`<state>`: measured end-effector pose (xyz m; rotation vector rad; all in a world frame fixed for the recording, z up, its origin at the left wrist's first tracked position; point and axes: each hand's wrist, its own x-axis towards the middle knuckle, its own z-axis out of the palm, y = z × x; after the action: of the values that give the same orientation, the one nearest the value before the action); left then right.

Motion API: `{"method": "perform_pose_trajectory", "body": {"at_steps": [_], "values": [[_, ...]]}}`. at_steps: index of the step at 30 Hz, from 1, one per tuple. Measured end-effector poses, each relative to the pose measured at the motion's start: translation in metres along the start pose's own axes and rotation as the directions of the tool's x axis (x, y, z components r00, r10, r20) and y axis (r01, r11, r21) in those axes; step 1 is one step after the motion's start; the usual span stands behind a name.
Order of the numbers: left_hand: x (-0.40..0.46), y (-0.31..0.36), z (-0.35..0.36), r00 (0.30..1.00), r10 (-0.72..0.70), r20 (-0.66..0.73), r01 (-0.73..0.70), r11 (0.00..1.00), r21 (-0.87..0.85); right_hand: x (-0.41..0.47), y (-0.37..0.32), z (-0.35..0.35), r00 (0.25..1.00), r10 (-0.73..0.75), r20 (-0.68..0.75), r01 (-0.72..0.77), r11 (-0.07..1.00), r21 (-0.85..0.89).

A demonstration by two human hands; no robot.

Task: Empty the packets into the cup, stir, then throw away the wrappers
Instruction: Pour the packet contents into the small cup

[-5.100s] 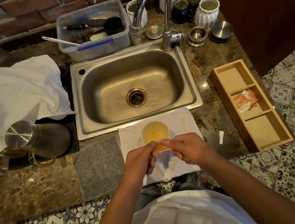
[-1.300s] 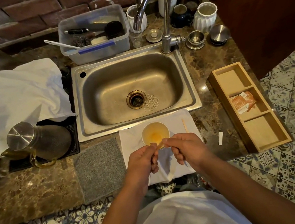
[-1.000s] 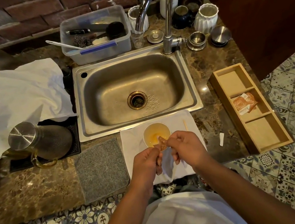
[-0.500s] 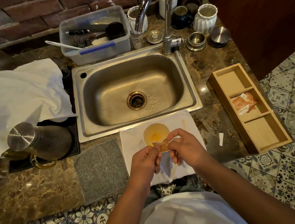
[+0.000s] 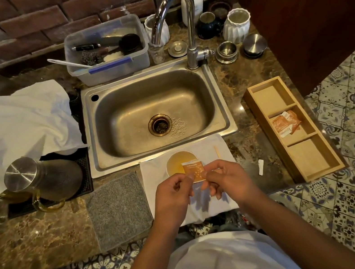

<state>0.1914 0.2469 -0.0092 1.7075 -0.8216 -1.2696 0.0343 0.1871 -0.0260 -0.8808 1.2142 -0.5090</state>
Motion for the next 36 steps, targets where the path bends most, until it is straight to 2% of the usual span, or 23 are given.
{"method": "perform_pose_trajectory", "body": {"at_steps": [8, 15, 19, 30, 36], "values": [[0.008, 0.003, 0.018, 0.996, 0.039, 0.075, -0.048, 0.992, 0.117, -0.013, 0.000, -0.026, 0.996, -0.051, -0.077, 0.050, 0.999, -0.010], [0.015, 0.005, 0.050, 0.990, -0.037, 0.136, 0.026, 0.996, 0.080, -0.029, 0.006, -0.060, 0.983, -0.052, -0.175, 0.051, 0.999, -0.009], [0.020, 0.007, 0.072, 0.974, -0.094, 0.204, 0.082, 0.994, 0.066, -0.035, 0.015, -0.083, 0.982, -0.072, -0.175, 0.056, 0.994, -0.093], [0.044, -0.013, 0.132, 0.942, -0.188, 0.279, 0.114, 0.958, 0.262, -0.030, 0.050, -0.127, 0.924, 0.047, -0.378, -0.085, 0.993, -0.085], [0.069, -0.035, 0.167, 0.913, -0.289, 0.286, 0.105, 0.846, 0.522, -0.007, 0.079, -0.140, 0.864, 0.176, -0.472, -0.263, 0.956, -0.126]]}}
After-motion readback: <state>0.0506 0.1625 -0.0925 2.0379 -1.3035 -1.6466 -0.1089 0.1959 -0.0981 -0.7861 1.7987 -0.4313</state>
